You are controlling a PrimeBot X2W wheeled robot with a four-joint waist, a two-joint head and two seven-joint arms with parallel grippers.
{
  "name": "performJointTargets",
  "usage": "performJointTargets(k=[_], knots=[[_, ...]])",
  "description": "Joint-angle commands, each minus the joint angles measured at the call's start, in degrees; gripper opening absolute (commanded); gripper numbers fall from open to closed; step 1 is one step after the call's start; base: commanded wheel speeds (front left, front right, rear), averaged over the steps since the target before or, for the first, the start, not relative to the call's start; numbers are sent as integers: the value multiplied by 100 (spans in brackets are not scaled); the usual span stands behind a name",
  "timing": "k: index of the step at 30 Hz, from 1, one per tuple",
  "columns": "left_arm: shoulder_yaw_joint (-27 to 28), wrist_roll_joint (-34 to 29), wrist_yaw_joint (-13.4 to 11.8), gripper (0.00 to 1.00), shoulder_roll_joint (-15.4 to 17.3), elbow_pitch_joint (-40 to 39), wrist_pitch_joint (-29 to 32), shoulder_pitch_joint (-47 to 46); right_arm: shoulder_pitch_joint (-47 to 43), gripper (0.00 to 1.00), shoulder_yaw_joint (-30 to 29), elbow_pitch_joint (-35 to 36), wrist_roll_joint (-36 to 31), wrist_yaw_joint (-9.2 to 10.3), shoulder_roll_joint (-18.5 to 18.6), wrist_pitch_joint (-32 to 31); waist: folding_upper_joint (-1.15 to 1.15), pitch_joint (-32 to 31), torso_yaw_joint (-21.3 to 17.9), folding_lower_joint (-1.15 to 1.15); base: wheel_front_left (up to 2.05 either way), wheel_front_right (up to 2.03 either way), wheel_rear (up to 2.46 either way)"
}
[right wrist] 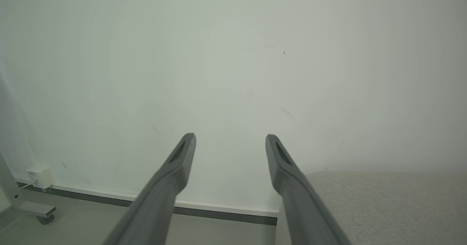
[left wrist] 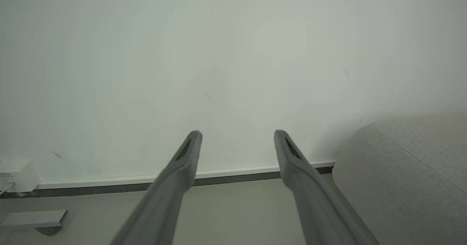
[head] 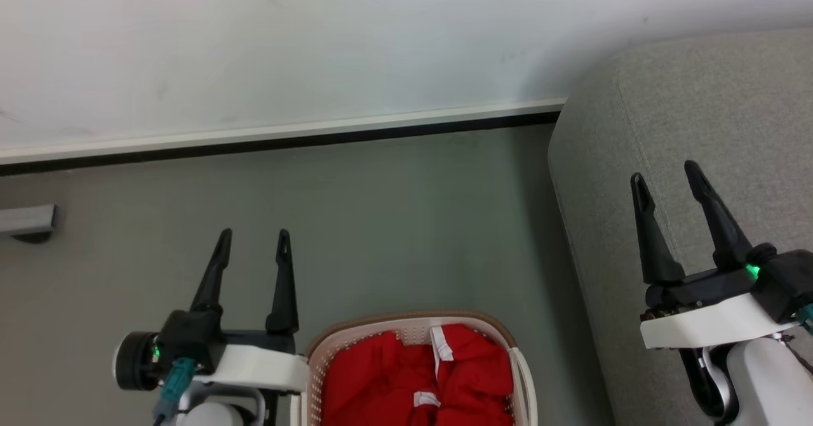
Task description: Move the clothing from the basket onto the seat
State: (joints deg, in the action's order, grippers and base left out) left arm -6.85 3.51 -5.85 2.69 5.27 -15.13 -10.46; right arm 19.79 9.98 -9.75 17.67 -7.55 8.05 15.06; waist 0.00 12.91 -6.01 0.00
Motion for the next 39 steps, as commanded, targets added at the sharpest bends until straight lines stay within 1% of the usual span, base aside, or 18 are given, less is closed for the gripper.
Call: performJointTargets(k=[1, 9, 16, 19, 25, 39], knots=[[-18, -91, 28, 100, 36, 33, -4, -128, 123, 100, -47, 41, 30, 12, 61, 16, 0, 222, -43, 0, 0, 0, 0], [-226, -97, 223, 100, 36, 189, -4, -542, 507, 100, -233, 223, 41, 12, 147, 9, 0, 851, -130, 0, 0, 0, 0], [-485, -57, 419, 100, 37, 710, -4, -892, 767, 100, -373, 350, 47, 12, 187, 8, 0, 1306, -217, 0, 0, 0, 0], [-669, -123, 566, 100, 36, 1073, -4, -1062, 884, 100, -402, 398, 32, 12, 200, 8, 0, 1490, -262, 0, 0, 0, 0], [-953, 42, 773, 100, 35, 2033, -3, -1481, 1136, 100, -463, 502, 49, 12, 231, 8, 0, 1819, -381, 0, 0, 0, 0], [-1474, 299, 917, 100, 38, 3916, -3, -2503, 1793, 100, -713, 749, 111, 12, 343, 7, 0, 2598, -468, 0, 0, 0, 0]])
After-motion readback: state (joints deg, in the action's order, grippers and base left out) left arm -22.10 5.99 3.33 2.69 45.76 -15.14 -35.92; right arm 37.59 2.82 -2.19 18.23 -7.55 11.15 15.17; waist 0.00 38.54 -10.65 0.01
